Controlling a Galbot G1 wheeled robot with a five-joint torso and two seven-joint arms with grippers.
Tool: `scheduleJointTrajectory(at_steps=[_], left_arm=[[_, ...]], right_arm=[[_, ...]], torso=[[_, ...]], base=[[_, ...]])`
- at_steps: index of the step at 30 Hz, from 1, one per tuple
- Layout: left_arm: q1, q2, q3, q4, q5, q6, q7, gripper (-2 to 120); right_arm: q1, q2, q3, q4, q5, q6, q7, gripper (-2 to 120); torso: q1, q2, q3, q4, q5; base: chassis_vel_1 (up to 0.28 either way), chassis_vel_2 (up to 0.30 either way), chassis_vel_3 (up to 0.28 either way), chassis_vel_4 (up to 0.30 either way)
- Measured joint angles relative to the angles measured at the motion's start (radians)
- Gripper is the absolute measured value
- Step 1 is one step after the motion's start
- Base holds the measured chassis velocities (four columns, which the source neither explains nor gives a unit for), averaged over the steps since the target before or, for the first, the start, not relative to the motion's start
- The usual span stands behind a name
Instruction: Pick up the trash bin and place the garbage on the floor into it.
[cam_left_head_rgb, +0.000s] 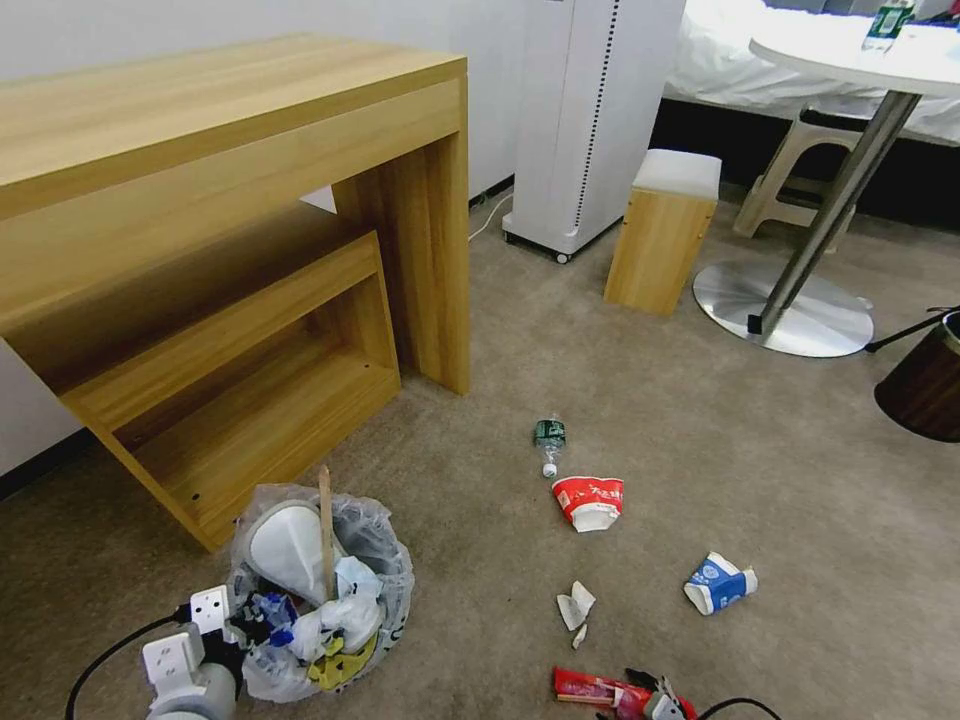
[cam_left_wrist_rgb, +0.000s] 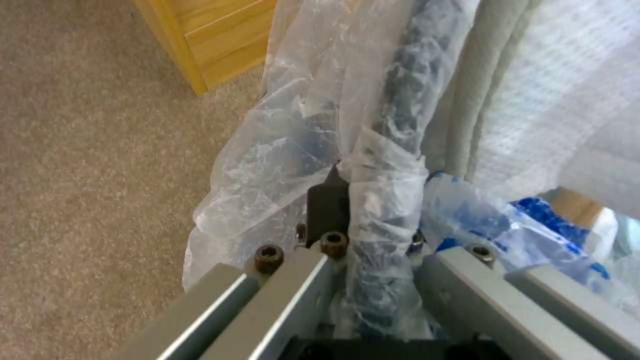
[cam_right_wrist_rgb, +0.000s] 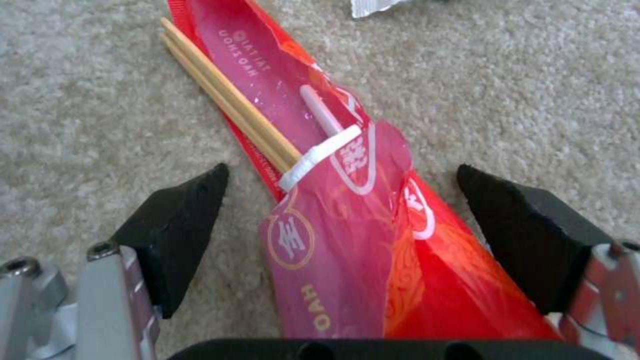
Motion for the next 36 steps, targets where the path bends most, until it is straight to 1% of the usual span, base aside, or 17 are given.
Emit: scheduleJointTrajectory(at_steps=[2, 3, 4, 6, 8, 9, 11, 12, 15, 16, 19, 20, 21, 24, 25, 27, 36], left_arm=[[0.0, 0.003, 0.0, 0.0, 0.0, 0.0, -0.001, 0], [0.0, 0.003, 0.0, 0.0, 0.001, -0.001, -0.001, 0], [0.001, 0.005, 0.0, 0.0, 0.001, -0.002, -0.003, 0], [0.002, 0.006, 0.0, -0.001, 0.001, -0.002, -0.003, 0], [0.002, 0.007, -0.001, -0.003, 0.001, -0.002, -0.003, 0], [0.002, 0.007, -0.001, -0.003, 0.001, -0.002, -0.003, 0], [0.003, 0.007, -0.001, -0.003, 0.003, -0.002, -0.003, 0], [0.003, 0.007, -0.001, -0.003, 0.003, -0.002, -0.003, 0], [0.001, 0.007, -0.001, -0.002, 0.004, -0.004, -0.003, 0], [0.001, 0.007, -0.001, -0.002, 0.004, -0.004, -0.003, 0], [-0.002, 0.014, -0.003, 0.001, 0.003, -0.004, -0.003, 0], [-0.002, 0.014, -0.003, 0.001, 0.003, -0.004, -0.003, 0], [-0.002, 0.016, -0.003, 0.002, 0.003, -0.005, -0.003, 0], [-0.002, 0.019, -0.004, 0.005, 0.001, -0.005, -0.002, 0], [-0.002, 0.019, -0.004, 0.005, 0.001, -0.005, -0.002, 0], [-0.002, 0.02, -0.004, 0.006, 0.001, -0.005, -0.003, 0], [0.005, 0.029, -0.01, -0.002, -0.011, -0.005, -0.012, 0]], right_arm=[[0.005, -0.003, 0.015, 0.002, 0.007, -0.005, 0.025, 84], [0.009, -0.007, 0.021, 0.004, 0.011, -0.008, 0.033, 80], [0.009, -0.007, 0.02, 0.01, 0.015, -0.01, 0.039, 76], [0.009, -0.008, 0.02, 0.014, 0.016, -0.012, 0.039, 73], [0.015, -0.009, 0.017, 0.032, 0.022, -0.02, 0.043, 63], [0.015, -0.009, 0.017, 0.032, 0.022, -0.02, 0.043, 63], [0.024, -0.007, 0.013, 0.036, 0.023, -0.021, 0.045, 53], [0.024, -0.007, 0.013, 0.036, 0.023, -0.021, 0.045, 53], [0.03, -0.007, 0.005, 0.048, 0.026, -0.021, 0.048, 37], [0.03, -0.007, 0.005, 0.048, 0.026, -0.021, 0.048, 37], [0.041, -0.01, -0.007, 0.061, 0.042, -0.026, 0.046, 24], [0.041, -0.01, -0.007, 0.061, 0.042, -0.026, 0.046, 24], [0.046, -0.009, -0.013, 0.062, 0.05, -0.026, 0.046, 20], [0.061, 0.0, -0.023, 0.051, 0.067, -0.025, 0.045, 5], [0.061, 0.0, -0.023, 0.051, 0.067, -0.025, 0.045, 5], [0.071, 0.004, -0.027, 0.044, 0.071, -0.021, 0.038, 0], [0.076, 0.004, -0.005, 0.073, 0.079, 0.001, 0.01, 0]], torso=[[0.0, 0.0, 0.0, -0.0001, -0.0004], [0.0, 0.0, 0.0, 0.0012, -0.0021], [0.0, 0.0, 0.0, 0.0006, -0.003], [0.0, 0.0, 0.0, 0.0001, -0.0026], [0.0, 0.0, 0.0, 0.0, -0.0008], [0.0, 0.0, 0.0, 0.0, -0.0008], [0.0, 0.0, 0.0, 0.0003, -0.0016], [0.0, 0.0, 0.0, 0.0003, -0.0016], [0.0, 0.0, 0.0, 0.0003, -0.0013], [0.0, 0.0, 0.0, 0.0003, -0.0013], [0.0, 0.0, 0.0, 0.0001, -0.0014], [0.0, 0.0, 0.0, 0.0001, -0.0014], [0.0, 0.0, 0.0, 0.0002, -0.0014], [0.0, 0.0, 0.0, 0.0002, -0.0014], [0.0, 0.0, 0.0, 0.0002, -0.0014], [0.0, 0.0, 0.0, 0.0001, -0.0015], [0.0, 0.0, 0.0, 0.0001, -0.0014]], base=[[0.0, 0.0, 0.0, 0.0], [0.0, 0.0, 0.0, 0.0], [0.0, 0.0, 0.0, 0.0], [0.0, 0.0, 0.0, 0.0], [0.0, 0.0, 0.0, 0.0], [0.0, 0.0, 0.0, 0.0], [0.0, 0.0, 0.0, 0.0], [0.0, 0.0, 0.0, 0.0], [0.0, 0.0, 0.0, 0.0], [0.0, 0.0, 0.0, 0.0], [0.0, 0.0, 0.0, 0.0], [0.0, 0.0, 0.0, 0.0], [0.0, 0.0, 0.0, 0.0], [0.0, 0.0, 0.0, 0.0], [0.0, 0.0, 0.0, 0.0], [0.0, 0.0, 0.0, 0.0], [0.0, 0.0, 0.0, 0.0]])
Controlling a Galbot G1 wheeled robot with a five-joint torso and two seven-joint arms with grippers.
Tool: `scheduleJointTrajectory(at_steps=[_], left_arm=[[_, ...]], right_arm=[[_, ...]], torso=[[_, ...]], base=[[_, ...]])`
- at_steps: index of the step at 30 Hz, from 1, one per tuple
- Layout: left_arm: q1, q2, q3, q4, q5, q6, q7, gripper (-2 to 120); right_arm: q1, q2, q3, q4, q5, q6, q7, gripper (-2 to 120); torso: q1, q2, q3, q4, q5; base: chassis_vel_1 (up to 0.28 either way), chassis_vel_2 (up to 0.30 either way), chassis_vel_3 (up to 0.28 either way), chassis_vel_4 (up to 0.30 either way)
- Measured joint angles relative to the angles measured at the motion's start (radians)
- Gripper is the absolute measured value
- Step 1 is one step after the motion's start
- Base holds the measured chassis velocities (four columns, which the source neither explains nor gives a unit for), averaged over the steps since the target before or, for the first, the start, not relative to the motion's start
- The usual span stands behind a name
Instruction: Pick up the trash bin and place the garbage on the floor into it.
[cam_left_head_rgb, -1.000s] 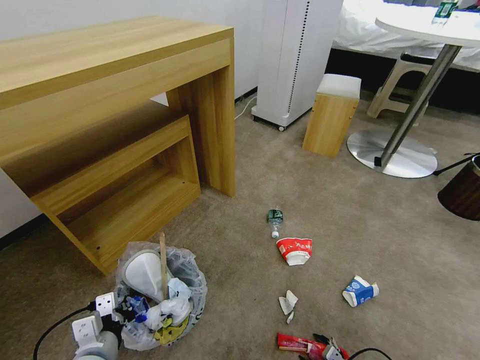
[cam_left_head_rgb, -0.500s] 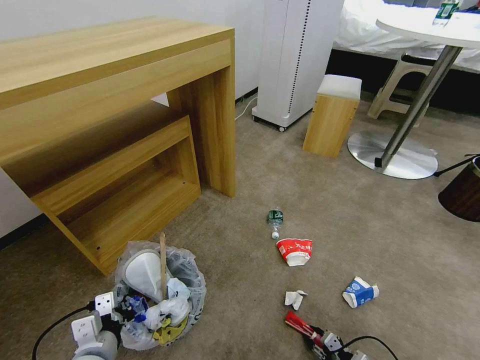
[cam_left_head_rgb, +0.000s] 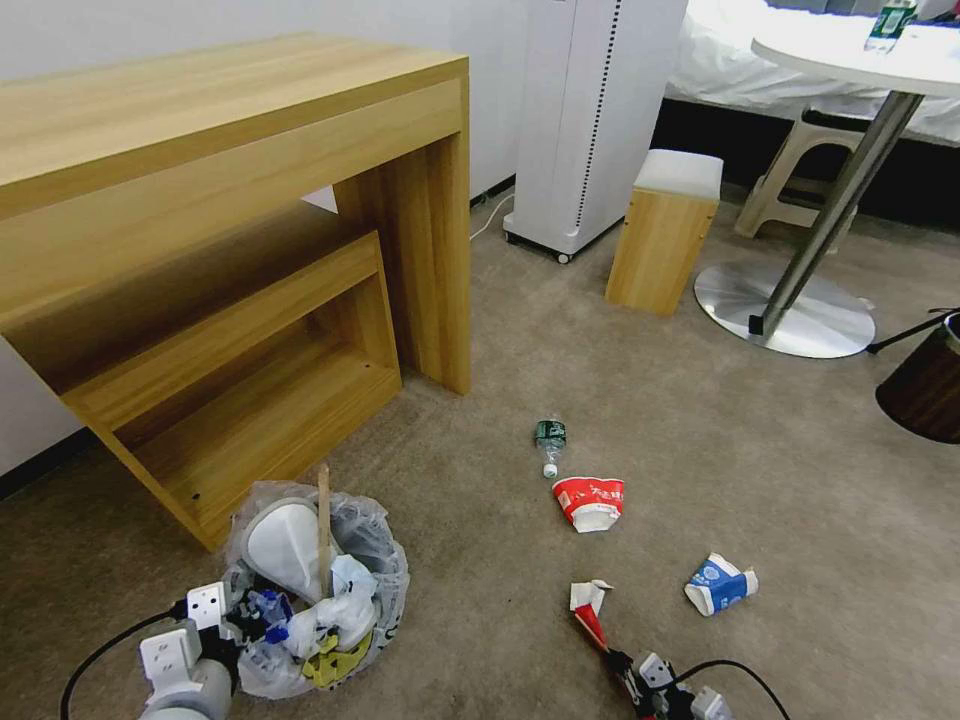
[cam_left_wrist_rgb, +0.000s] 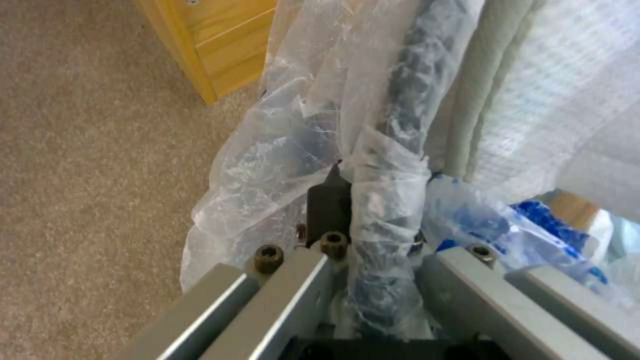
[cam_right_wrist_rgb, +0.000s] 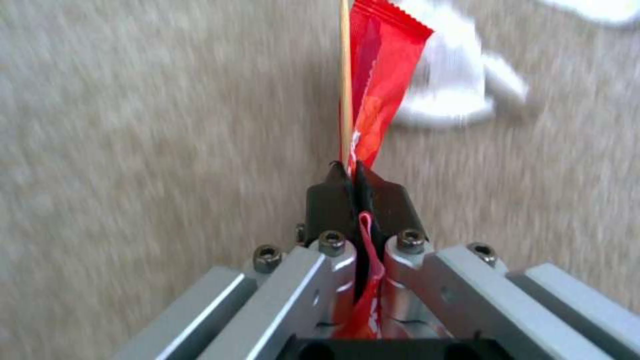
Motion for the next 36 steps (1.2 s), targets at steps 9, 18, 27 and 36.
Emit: scheduleJointTrajectory(at_steps=[9, 18, 27, 36], left_arm=[[0.02, 0.0, -0.01, -0.024, -0.011, 0.001, -0.004, 0], [0.011, 0.02, -0.022, -0.053, -0.072, 0.015, -0.025, 0], [0.017, 0.074, -0.048, -0.115, -0.14, 0.028, -0.058, 0], [0.023, 0.096, -0.05, -0.125, -0.183, 0.043, -0.075, 0]], right_arm=[[0.062, -0.01, 0.085, 0.085, -0.015, 0.203, -0.162, 0], [0.373, 0.103, 0.062, 0.19, 0.144, 0.273, -0.347, 0], [0.543, 0.221, -0.118, 0.26, 0.271, 0.192, -0.378, 0], [0.632, 0.336, -0.303, 0.249, 0.319, 0.168, -0.379, 0]], torso=[[0.0, 0.0, 0.0, -0.0003, -0.0003], [0.0, 0.0, 0.0, 0.0004, -0.0005], [0.0, 0.0, 0.0, 0.0001, -0.0003], [0.0, 0.0, 0.0, -0.0001, -0.0003]], base=[[0.0, 0.0, 0.0, 0.0], [0.0, 0.0, 0.0, 0.0], [0.0, 0.0, 0.0, 0.0], [0.0, 0.0, 0.0, 0.0]])
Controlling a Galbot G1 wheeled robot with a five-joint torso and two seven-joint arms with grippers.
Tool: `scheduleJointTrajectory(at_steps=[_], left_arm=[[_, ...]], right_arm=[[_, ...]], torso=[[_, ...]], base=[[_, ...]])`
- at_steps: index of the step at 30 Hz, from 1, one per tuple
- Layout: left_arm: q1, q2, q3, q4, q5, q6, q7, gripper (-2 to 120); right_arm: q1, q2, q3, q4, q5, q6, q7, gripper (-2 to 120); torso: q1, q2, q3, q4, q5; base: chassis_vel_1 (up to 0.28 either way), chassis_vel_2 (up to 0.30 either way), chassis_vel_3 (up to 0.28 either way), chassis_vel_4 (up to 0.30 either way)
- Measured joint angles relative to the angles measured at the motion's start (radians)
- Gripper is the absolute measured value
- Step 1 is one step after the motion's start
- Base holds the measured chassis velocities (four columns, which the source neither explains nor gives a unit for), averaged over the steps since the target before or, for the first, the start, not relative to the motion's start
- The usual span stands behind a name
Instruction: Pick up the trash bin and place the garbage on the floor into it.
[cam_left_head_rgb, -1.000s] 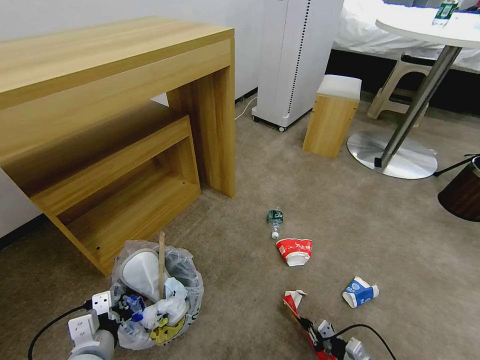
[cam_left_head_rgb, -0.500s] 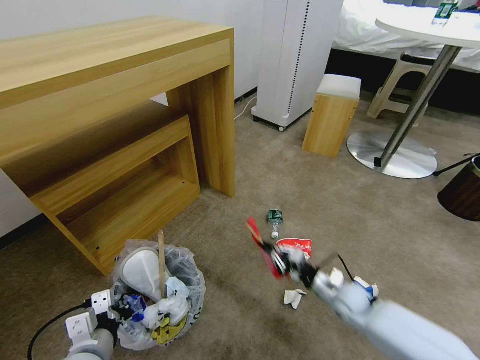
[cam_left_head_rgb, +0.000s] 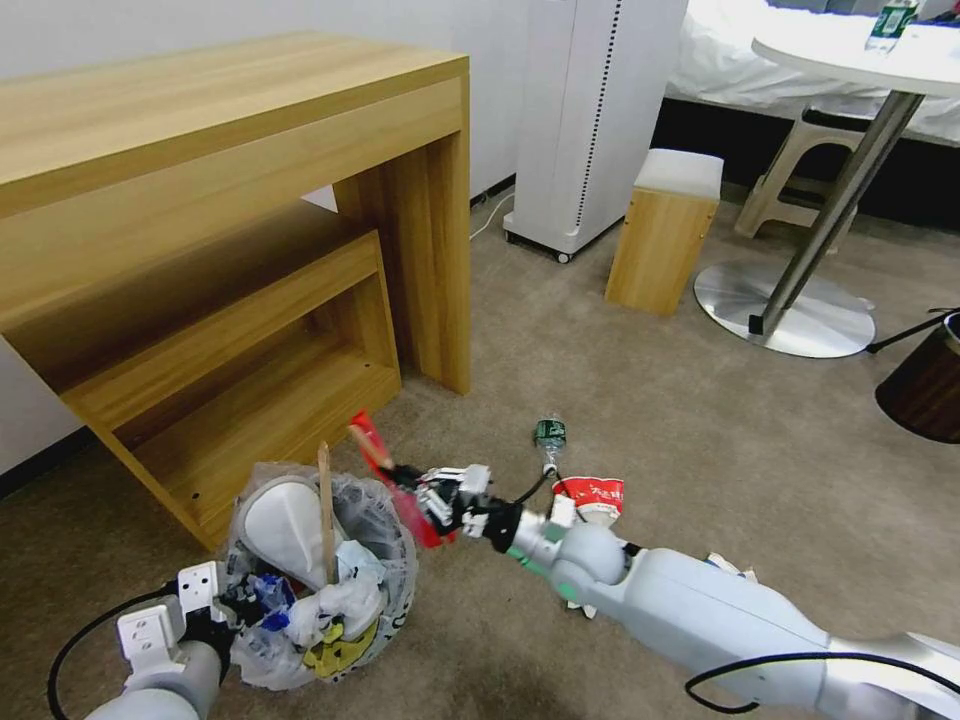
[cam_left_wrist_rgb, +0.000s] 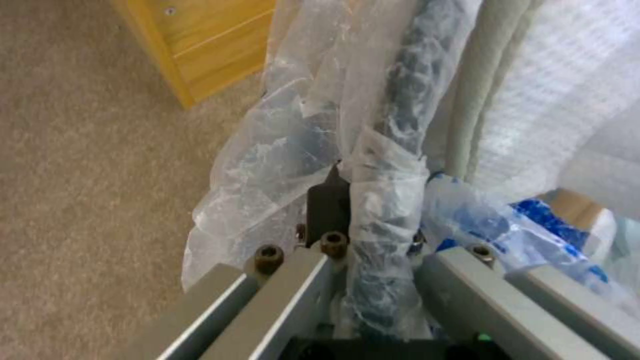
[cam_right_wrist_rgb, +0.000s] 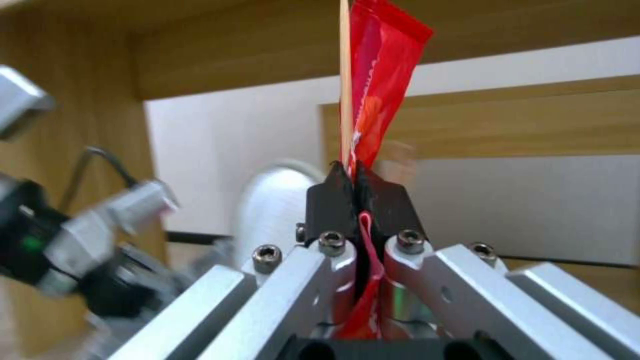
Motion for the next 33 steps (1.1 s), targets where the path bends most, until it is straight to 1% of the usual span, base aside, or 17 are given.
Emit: scheduleJointTrajectory(at_steps=[1, 2, 4, 5, 6, 7, 8, 9, 12, 17, 22, 29, 33], left_arm=[[-0.002, -0.005, 0.006, 0.003, 0.001, 0.004, -0.001, 0], [-0.002, -0.005, 0.006, 0.003, 0.001, 0.004, -0.001, 0], [-0.004, -0.009, 0.012, 0.005, 0.002, 0.008, -0.001, 0], [-0.004, -0.009, 0.012, 0.005, 0.002, 0.008, -0.001, 0], [-0.004, -0.009, 0.012, 0.005, 0.002, 0.008, -0.001, 0], [-0.002, -0.005, 0.011, 0.005, 0.002, 0.008, -0.002, 0], [0.002, -0.002, 0.009, 0.004, 0.002, 0.008, -0.004, 0], [0.005, 0.0, 0.006, 0.002, 0.002, 0.008, -0.005, 0], [0.009, -0.001, 0.002, -0.004, 0.001, 0.008, -0.008, 0], [0.016, -0.012, 0.002, -0.008, 0.007, 0.008, -0.008, 0], [0.023, -0.017, 0.003, -0.013, 0.013, 0.008, -0.009, 0], [0.024, -0.022, 0.006, -0.016, 0.019, 0.008, -0.009, 0], [0.028, -0.025, 0.008, -0.02, 0.023, 0.008, -0.009, 0]], right_arm=[[0.014, 0.025, -0.029, 0.0, 0.003, -0.004, 0.007, 0], [0.014, 0.025, -0.029, 0.0, 0.003, -0.004, 0.007, 0], [0.032, 0.084, -0.071, -0.01, 0.01, -0.009, 0.021, 0], [0.037, 0.108, -0.083, -0.018, 0.011, -0.009, 0.027, 0], [0.037, 0.108, -0.083, -0.018, 0.011, -0.009, 0.027, 0], [0.04, 0.146, -0.097, -0.031, 0.011, -0.012, 0.03, 0], [0.041, 0.165, -0.105, -0.039, 0.011, -0.013, 0.035, 0], [0.04, 0.181, -0.114, -0.048, 0.01, -0.013, 0.038, 0], [0.023, 0.2, -0.134, -0.08, -0.003, -0.013, 0.039, 0], [-0.029, 0.198, -0.144, -0.135, -0.056, 0.0, 0.03, 0], [-0.046, 0.175, -0.139, -0.148, -0.085, 0.012, 0.028, 0], [-0.049, 0.164, -0.132, -0.164, -0.105, 0.025, 0.036, 0], [-0.052, 0.18, -0.132, -0.195, -0.127, 0.039, 0.056, 0]], torso=[[0.0, 0.0, 0.0, 0.0001, -0.0004], [0.0, 0.0, 0.0, 0.0001, -0.0004], [0.0, 0.0, 0.0, 0.0003, 0.0001], [0.0, 0.0, 0.0, 0.0002, -0.0003], [0.0, 0.0, 0.0, 0.0002, -0.0003], [0.0, 0.0, 0.0, 0.0003, 0.0], [0.0, 0.0, 0.0, 0.0003, 0.0001], [0.0, 0.0, 0.0, 0.0004, 0.0], [0.0, 0.0, 0.0, 0.0003, 0.0001], [0.0, 0.0, 0.0, 0.0, 0.0002], [0.0, 0.0, 0.0, 0.0, 0.0002], [0.0, 0.0, 0.0, 0.0001, 0.0003], [0.0, 0.0, 0.0, 0.0002, 0.0003]], base=[[0.0, 0.0, 0.0, 0.0], [0.0, 0.0, 0.0, 0.0], [0.0, 0.0, 0.0, 0.0], [0.0, 0.0, 0.0, 0.0], [0.0, 0.0, 0.0, 0.0], [0.0, 0.0, 0.0, 0.0], [0.0, 0.0, 0.0, 0.0], [0.0, 0.0, 0.0, 0.0], [0.0, 0.0, 0.0, 0.0], [0.0, 0.0, 0.0, 0.0], [0.0, 0.0, 0.0, 0.0], [0.0, 0.0, 0.0, 0.0], [0.0, 0.0, 0.0, 0.0]])
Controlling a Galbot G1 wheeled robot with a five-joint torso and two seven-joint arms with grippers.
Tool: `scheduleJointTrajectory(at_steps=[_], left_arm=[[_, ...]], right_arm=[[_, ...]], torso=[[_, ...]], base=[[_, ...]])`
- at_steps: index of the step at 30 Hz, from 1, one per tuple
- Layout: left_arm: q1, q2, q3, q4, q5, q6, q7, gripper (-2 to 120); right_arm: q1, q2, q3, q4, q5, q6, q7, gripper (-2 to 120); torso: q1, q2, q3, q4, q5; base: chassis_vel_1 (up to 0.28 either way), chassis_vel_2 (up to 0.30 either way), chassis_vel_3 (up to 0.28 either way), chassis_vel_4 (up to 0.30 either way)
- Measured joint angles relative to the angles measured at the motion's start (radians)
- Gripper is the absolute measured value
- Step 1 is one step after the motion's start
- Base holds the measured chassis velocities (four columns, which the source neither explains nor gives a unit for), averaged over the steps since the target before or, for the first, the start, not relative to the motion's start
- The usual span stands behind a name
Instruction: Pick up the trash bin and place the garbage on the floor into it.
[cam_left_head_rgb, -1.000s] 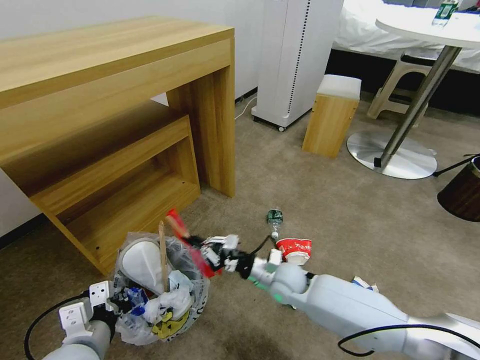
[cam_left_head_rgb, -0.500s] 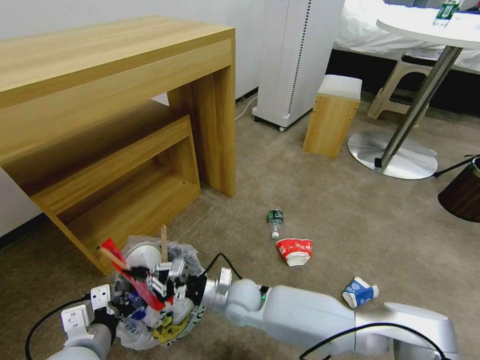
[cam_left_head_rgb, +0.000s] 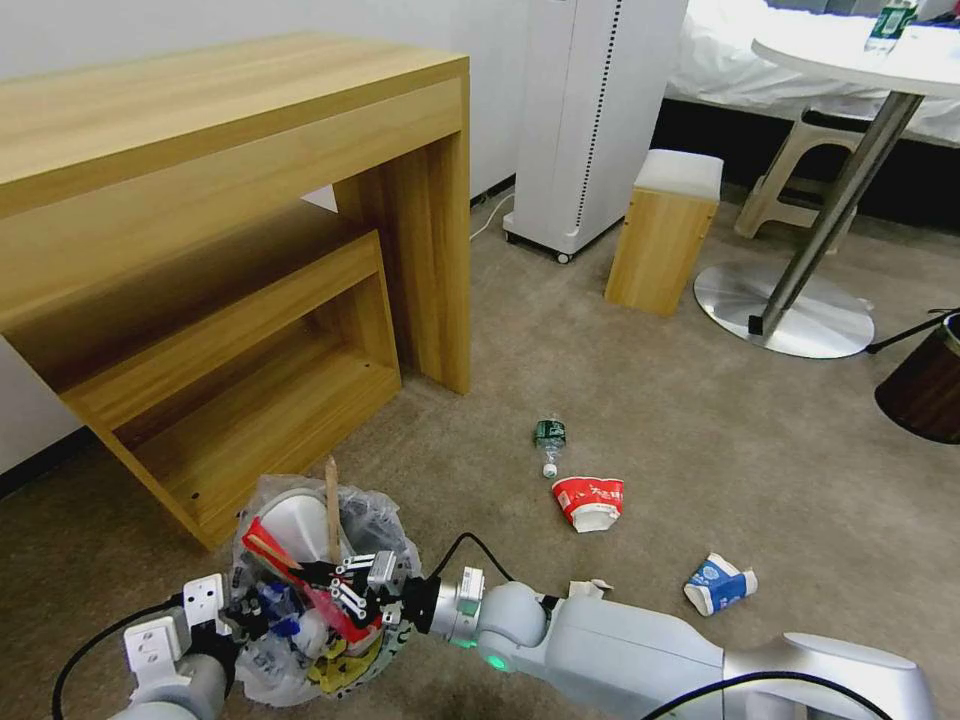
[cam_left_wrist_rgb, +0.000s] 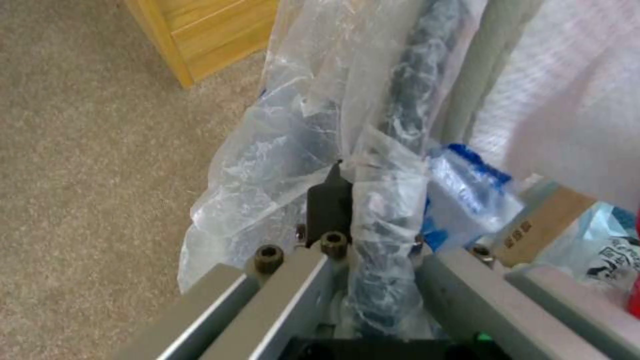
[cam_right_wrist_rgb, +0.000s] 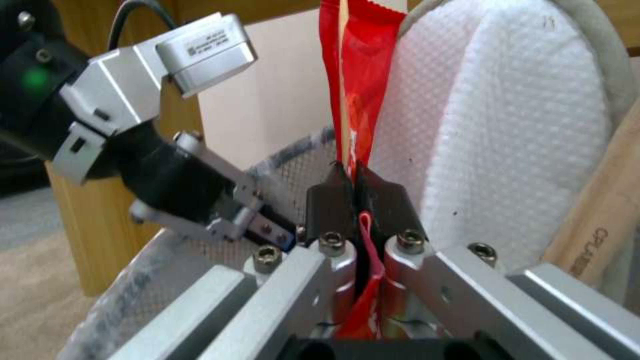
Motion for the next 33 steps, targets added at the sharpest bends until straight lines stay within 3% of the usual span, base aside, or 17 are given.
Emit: scheduleJointTrajectory(at_steps=[9, 15, 25, 33], left_arm=[[0.016, -0.01, 0.0, -0.001, 0.016, 0.0, 0.002, 0], [0.018, 0.004, -0.011, -0.003, 0.011, -0.003, 0.003, 0], [0.014, -0.003, -0.007, 0.002, 0.013, -0.003, 0.003, 0], [0.015, -0.011, -0.006, 0.006, 0.023, -0.003, 0.004, 0]], right_arm=[[0.002, -0.025, -0.004, 0.027, 0.01, -0.014, 0.016, 6], [0.0, -0.076, 0.008, 0.046, -0.001, -0.031, 0.018, 30], [0.005, -0.091, 0.032, 0.08, 0.003, -0.052, 0.053, 64], [0.009, -0.158, 0.049, 0.168, 0.084, -0.08, 0.037, 95]], torso=[[0.0, 0.0, 0.0, 0.0, 0.0001], [0.0, 0.0, 0.0, -0.0003, 0.0], [0.0, 0.0, 0.0, 0.0, 0.0], [0.0, 0.0, 0.0, -0.0001, 0.0]], base=[[0.0, 0.0, 0.0, 0.0], [0.0, 0.0, 0.0, 0.0], [0.0, 0.0, 0.0, 0.0], [0.0, 0.0, 0.0, 0.0]])
